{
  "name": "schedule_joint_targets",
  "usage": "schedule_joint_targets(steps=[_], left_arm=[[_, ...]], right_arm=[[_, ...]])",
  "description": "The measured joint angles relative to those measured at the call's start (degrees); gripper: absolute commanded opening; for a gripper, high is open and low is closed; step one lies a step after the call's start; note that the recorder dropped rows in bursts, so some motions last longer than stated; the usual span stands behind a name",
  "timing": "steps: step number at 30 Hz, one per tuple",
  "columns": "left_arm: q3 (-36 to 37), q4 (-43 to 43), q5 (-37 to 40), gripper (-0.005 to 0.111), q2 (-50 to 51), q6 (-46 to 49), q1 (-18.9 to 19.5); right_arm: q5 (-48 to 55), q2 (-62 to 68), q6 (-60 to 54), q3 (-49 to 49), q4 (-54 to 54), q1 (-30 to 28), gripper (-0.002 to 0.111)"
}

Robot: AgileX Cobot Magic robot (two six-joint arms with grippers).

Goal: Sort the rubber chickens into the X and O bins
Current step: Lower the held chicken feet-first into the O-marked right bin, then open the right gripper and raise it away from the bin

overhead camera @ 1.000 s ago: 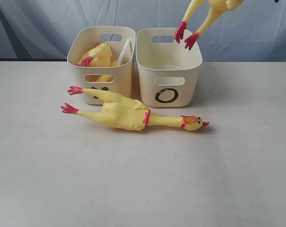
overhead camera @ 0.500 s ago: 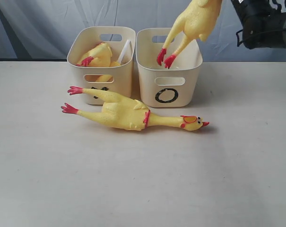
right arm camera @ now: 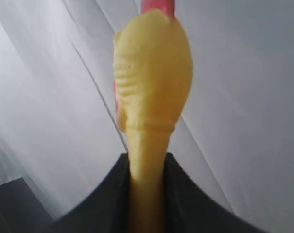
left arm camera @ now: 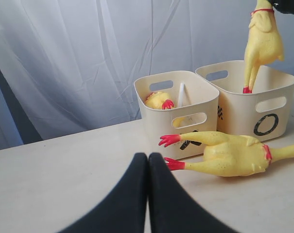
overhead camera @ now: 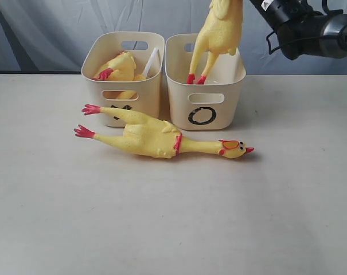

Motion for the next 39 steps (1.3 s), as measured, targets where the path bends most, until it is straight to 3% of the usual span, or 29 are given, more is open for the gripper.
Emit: schedule_joint_targets(steps=[26,32,39], left_arm=[[0.0,0.0,0.0,0.0,0.0,0.0,0.0],[0.0,0.0,0.0,0.0,0.0,0.0,0.0],[0.0,0.0,0.0,0.0,0.0,0.11,0.0]], right_arm=[[5.45,6.76,0.1,-2.58,-2.61,2.79,0.0],[7.88,6.76,0.1,-2.71,-2.4,2.9,0.025],[9.52,6.76,-0.74,-2.71,-1.35,2.9,0.027]])
